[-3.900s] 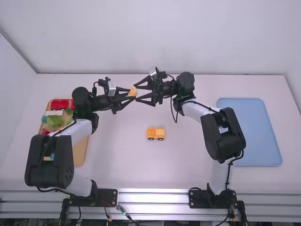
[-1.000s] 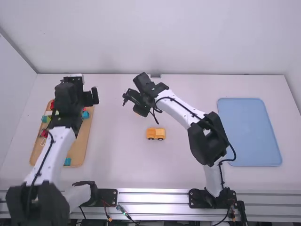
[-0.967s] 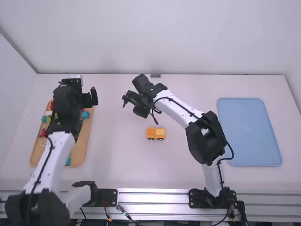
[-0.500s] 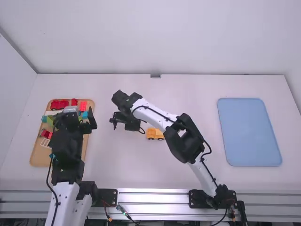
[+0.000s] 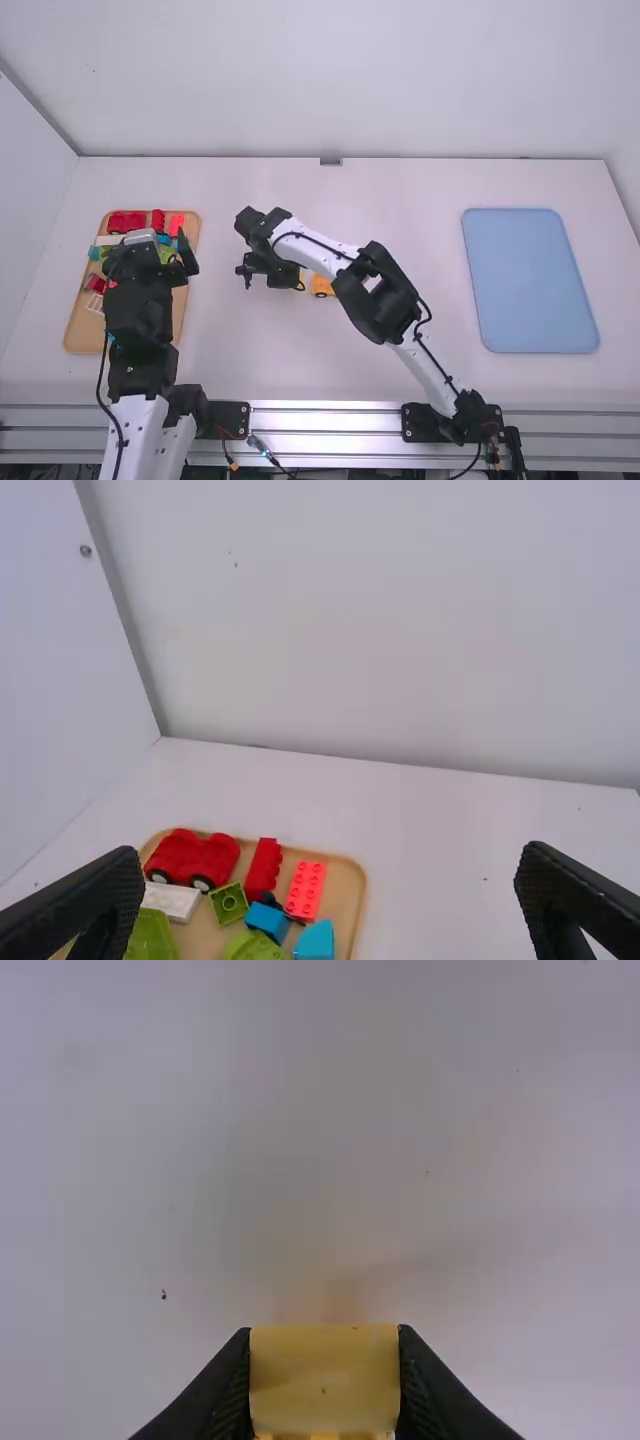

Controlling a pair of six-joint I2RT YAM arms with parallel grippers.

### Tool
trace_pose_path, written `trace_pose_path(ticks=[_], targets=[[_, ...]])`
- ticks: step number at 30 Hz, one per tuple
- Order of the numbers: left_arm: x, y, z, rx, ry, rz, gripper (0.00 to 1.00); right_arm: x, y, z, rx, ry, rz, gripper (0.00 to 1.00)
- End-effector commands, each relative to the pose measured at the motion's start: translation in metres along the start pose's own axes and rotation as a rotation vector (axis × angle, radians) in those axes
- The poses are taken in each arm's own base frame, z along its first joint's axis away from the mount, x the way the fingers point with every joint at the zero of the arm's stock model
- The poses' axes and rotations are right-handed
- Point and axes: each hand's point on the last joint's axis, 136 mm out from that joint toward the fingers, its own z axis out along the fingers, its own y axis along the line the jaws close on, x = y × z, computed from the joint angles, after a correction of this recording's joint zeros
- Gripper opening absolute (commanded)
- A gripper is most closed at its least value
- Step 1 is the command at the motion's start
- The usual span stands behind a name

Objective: Assemble lego blocks to make yellow taxi

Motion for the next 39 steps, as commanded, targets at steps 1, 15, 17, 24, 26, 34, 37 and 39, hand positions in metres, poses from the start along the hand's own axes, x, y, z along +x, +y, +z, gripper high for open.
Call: trace_pose_path(ticks=[1,15,17,24,26,34,37,39], targets=[[0.000,0.003,0.000,-0.016,-0.003,-0.002,0.99,-0.008,-0.003,-0.003,-0.001,-0.029,0.005,0.19],[0.001,0.003,0.000,-0.018,0.000,-0.001,0.99,-0.012,-0.002,0.002,-0.007,-0.057,0.007,0.31],[0.001,0.003,0.000,-0.017,0.001,0.000,0.99,-0.013,-0.001,0.006,-0.005,-0.056,0.004,0.32],[0.001,0.003,0.000,-0.015,0.000,-0.001,0.99,-0.011,0.000,0.009,-0.005,-0.051,0.005,0.33],[0.001,0.003,0.000,-0.015,0.000,-0.001,0.99,-0.009,0.001,0.009,-0.012,-0.043,0.004,0.37],[0.001,0.003,0.000,-0.015,0.000,0.000,0.99,-0.007,0.001,0.009,-0.015,-0.039,0.007,0.47],[0.001,0.004,0.000,-0.019,0.000,-0.001,0.99,-0.007,-0.003,0.009,-0.002,-0.042,0.012,0.79],[-0.001,0.003,0.000,-0.014,-0.005,-0.001,0.99,-0.009,-0.008,0.006,0.015,-0.046,0.013,0.98]])
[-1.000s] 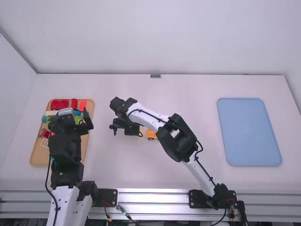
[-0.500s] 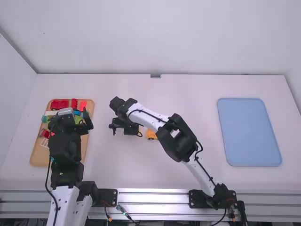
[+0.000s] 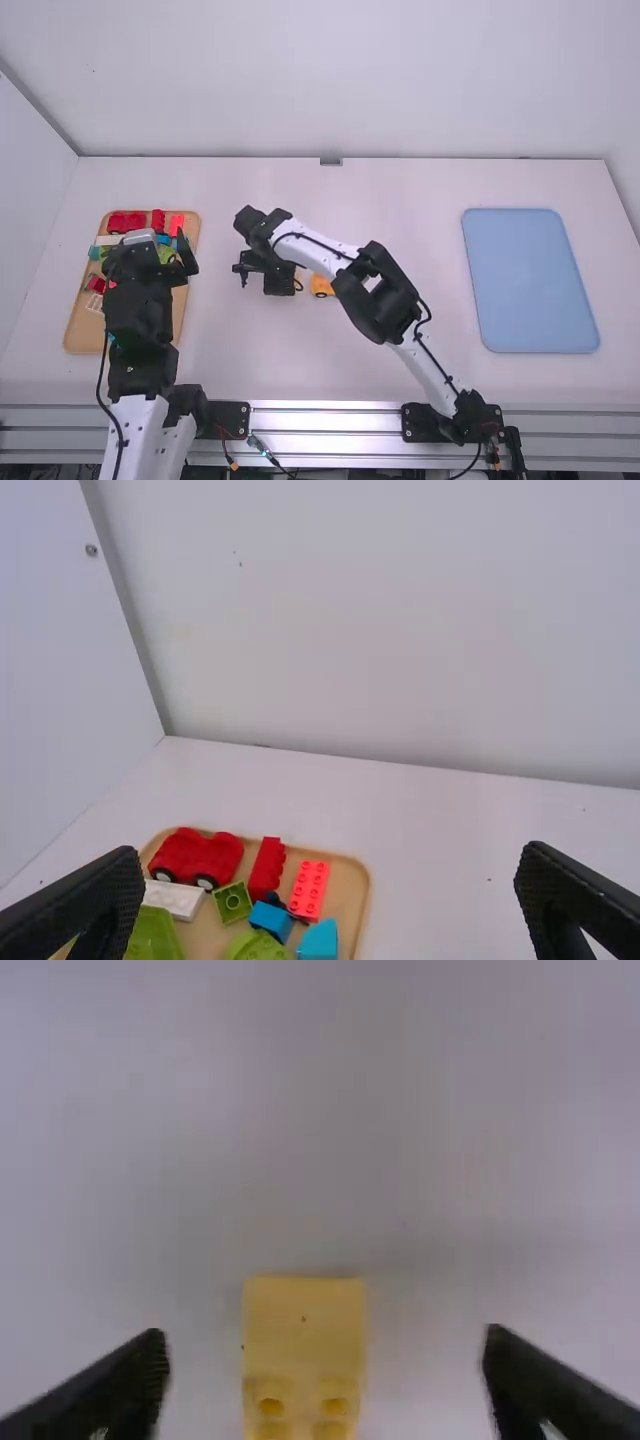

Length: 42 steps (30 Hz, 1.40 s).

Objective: Assemble lego blocks to make yellow taxi

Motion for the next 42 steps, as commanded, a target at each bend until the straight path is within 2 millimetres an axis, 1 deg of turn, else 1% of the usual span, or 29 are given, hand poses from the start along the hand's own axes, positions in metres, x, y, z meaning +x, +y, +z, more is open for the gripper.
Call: trace_pose_path(ticks=[1,3,5,7,9,10,11,13,14,15,18,19,21,23,24,25,27,29,30,32,34,36,39,42], targets=[[-0.003,0.002,0.000,-0.011,-0.014,-0.004,0.99,0.000,-0.005,-0.002,0.004,0.000,0.011,0.99],[-0.006,0.000,0.000,0.002,-0.026,-0.013,0.99,-0.002,-0.011,-0.011,0.003,-0.020,0.023,0.99],[-0.006,-0.005,0.000,0.026,-0.025,-0.045,0.99,-0.007,-0.019,-0.025,-0.012,-0.070,0.042,0.99],[-0.001,-0.009,0.000,0.052,-0.002,-0.141,0.99,-0.011,-0.028,-0.040,-0.040,-0.134,0.068,0.99],[0.006,-0.013,0.000,0.073,0.028,-0.177,0.99,-0.012,-0.038,-0.056,-0.057,-0.191,0.086,0.99],[0.009,-0.015,-0.001,0.086,0.038,-0.122,0.99,-0.010,-0.048,-0.073,-0.081,-0.248,0.096,0.99],[0.009,-0.016,-0.001,0.087,0.038,-0.115,0.99,-0.010,-0.048,-0.074,-0.084,-0.253,0.099,0.99],[0.010,-0.022,-0.001,0.133,0.035,-0.030,0.99,-0.002,-0.061,-0.096,-0.108,-0.311,0.141,0.99],[0.009,-0.029,0.001,0.175,0.029,-0.008,0.99,0.004,-0.069,-0.106,-0.108,-0.331,0.156,0.99],[0.009,-0.030,0.001,0.183,0.028,-0.003,0.99,0.005,-0.070,-0.107,-0.109,-0.335,0.156,0.99],[0.014,-0.052,0.009,0.321,0.030,0.074,0.99,0.011,-0.085,-0.121,-0.100,-0.393,0.185,0.99],[0.017,-0.057,0.015,0.357,0.041,0.074,0.99,0.013,-0.090,-0.125,-0.090,-0.403,0.194,0.98],[0.023,-0.061,0.024,0.398,0.067,0.073,0.99,0.015,-0.094,-0.129,-0.077,-0.413,0.204,0.99],[0.030,-0.071,0.032,0.479,0.093,0.118,0.99,0.014,-0.097,-0.133,-0.062,-0.426,0.203,0.99],[0.033,-0.077,0.036,0.531,0.101,0.145,0.99,0.013,-0.099,-0.135,-0.051,-0.430,0.206,0.99],[0.039,-0.089,0.041,0.625,0.110,0.182,0.99,0.013,-0.103,-0.135,-0.036,-0.431,0.223,0.98],[0.047,-0.103,0.048,0.733,0.124,0.213,0.99,0.015,-0.108,-0.136,-0.012,-0.422,0.252,0.99],[0.058,-0.117,0.054,0.846,0.136,0.250,0.99,0.015,-0.106,-0.135,-0.014,-0.407,0.253,0.99],[0.061,-0.120,0.055,0.879,0.138,0.255,0.99,0.016,-0.104,-0.134,-0.021,-0.401,0.253,0.98],[0.071,-0.135,0.055,1.009,0.125,0.266,0.99,0.023,-0.101,-0.133,-0.040,-0.384,0.266,0.98],[0.078,-0.146,0.051,1.113,0.095,0.282,0.99,0.027,-0.102,-0.131,-0.046,-0.377,0.276,0.98],[0.089,-0.154,0.048,1.213,0.056,0.291,0.99,0.029,-0.104,-0.129,-0.050,-0.379,0.293,0.99],[0.099,-0.157,0.050,1.251,0.064,0.275,0.99,0.033,-0.108,-0.126,-0.033,-0.363,0.338,0.98],[0.106,-0.158,0.055,1.258,0.084,0.260,0.99,0.043,-0.123,-0.122,0.042,-0.326,0.425,0.99]])
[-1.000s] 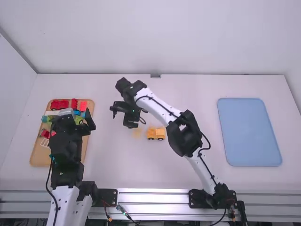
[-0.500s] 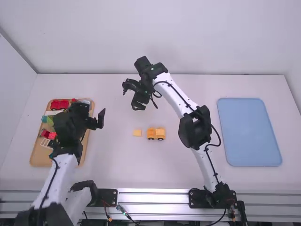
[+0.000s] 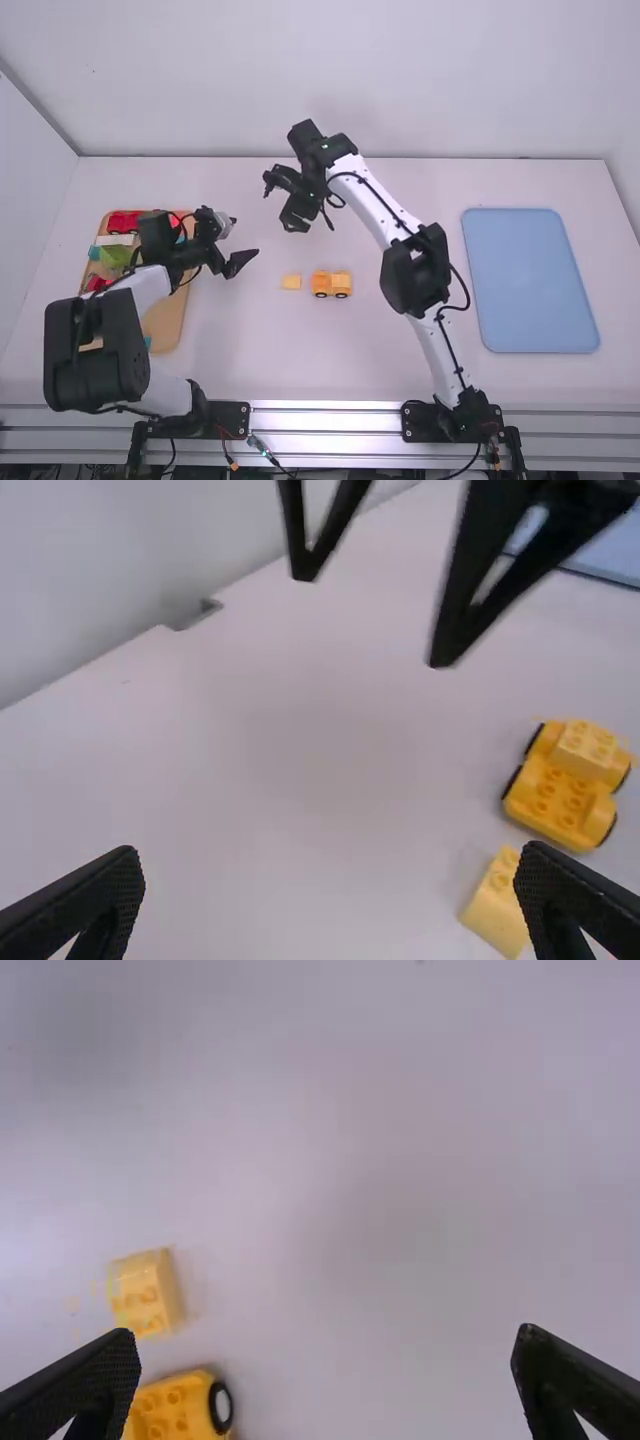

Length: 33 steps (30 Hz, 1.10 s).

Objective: Assemble lego blocks to make yellow taxi

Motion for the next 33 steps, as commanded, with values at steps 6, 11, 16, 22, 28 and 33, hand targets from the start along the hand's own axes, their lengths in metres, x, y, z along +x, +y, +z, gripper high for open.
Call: trace_pose_path(ticks=[6,11,16,22,28,33], targets=[[-0.018,-0.002,0.000,0.063,-0.077,0.091,0.99,0.009,-0.011,-0.014,0.181,0.005,0.104,0.98],[-0.018,-0.009,0.004,0.084,-0.074,0.096,0.99,0.038,0.003,-0.035,0.225,-0.070,0.109,0.99],[-0.014,-0.034,0.017,0.164,-0.060,0.219,0.99,0.070,0.030,-0.053,0.175,-0.180,0.046,0.99],[-0.010,-0.076,0.033,0.301,-0.046,0.353,0.99,0.121,0.046,-0.057,0.185,-0.244,-0.004,0.99],[-0.003,-0.092,0.037,0.356,-0.039,0.404,0.99,0.139,0.045,-0.043,0.248,-0.317,-0.017,0.99],[0.010,-0.082,0.052,0.369,-0.016,0.347,0.99,0.140,0.062,-0.027,0.201,-0.378,-0.103,0.99]])
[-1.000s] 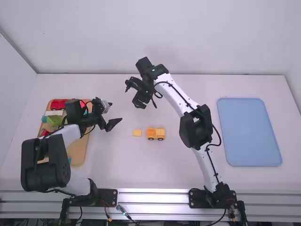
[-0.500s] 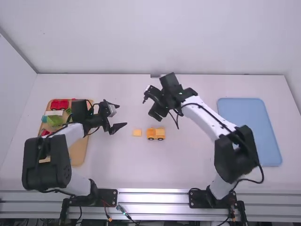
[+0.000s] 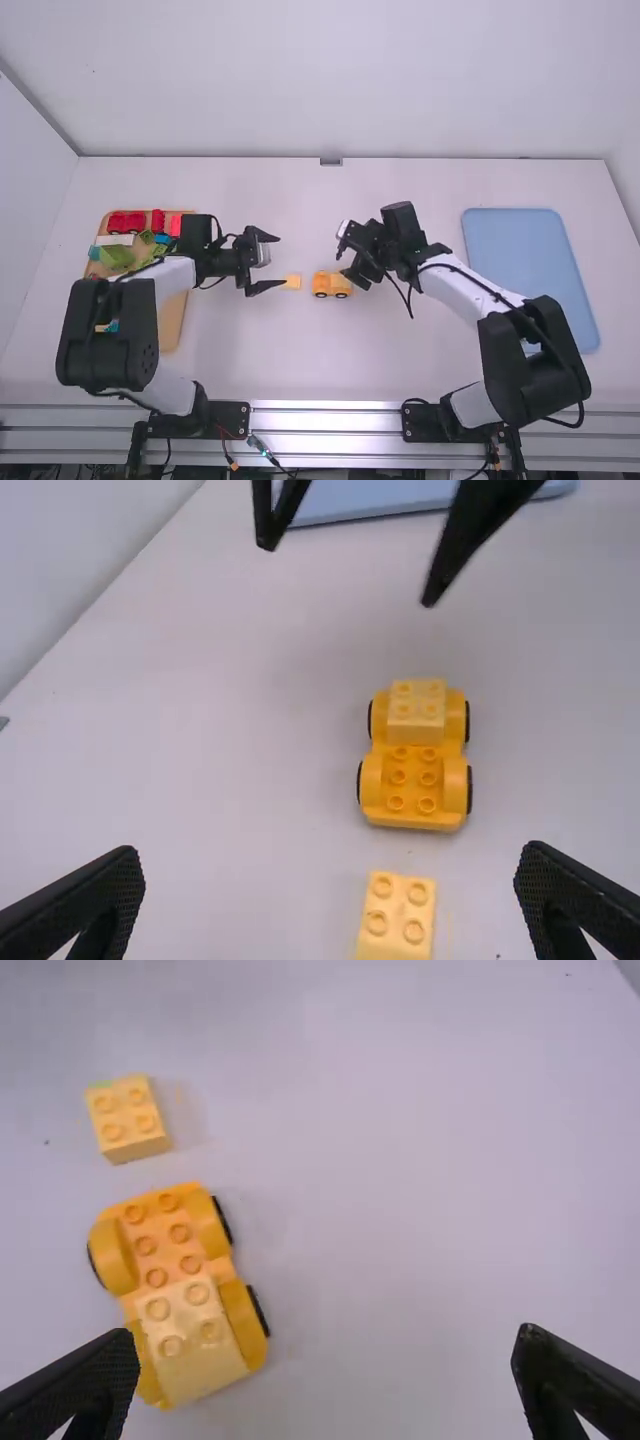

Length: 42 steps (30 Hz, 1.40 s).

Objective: Assemble lego blocks to make yellow taxi

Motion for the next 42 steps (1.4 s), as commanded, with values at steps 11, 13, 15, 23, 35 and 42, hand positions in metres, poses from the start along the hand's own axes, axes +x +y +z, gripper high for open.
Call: trace_pose_path(ticks=[11,13,15,23,35,42], targets=[[0.040,-0.014,0.046,0.164,-0.008,0.014,0.99,0.006,0.039,0.010,-0.286,-0.318,-0.047,0.99],[0.041,-0.021,0.049,0.175,-0.015,0.085,0.99,0.013,0.035,0.016,-0.285,-0.317,-0.028,0.99],[0.047,-0.025,0.050,0.170,0.000,0.134,0.99,0.017,0.033,0.021,-0.286,-0.315,0.004,0.99],[0.062,-0.030,0.049,0.130,0.053,-0.018,0.99,0.020,0.040,0.032,-0.283,-0.267,-0.009,0.99],[0.075,-0.019,0.052,0.130,0.135,-0.046,0.99,0.019,0.045,0.037,-0.276,-0.242,-0.030,0.99],[0.080,-0.027,0.060,0.190,0.086,-0.086,0.99,0.019,0.041,0.032,-0.287,-0.271,-0.002,0.99]])
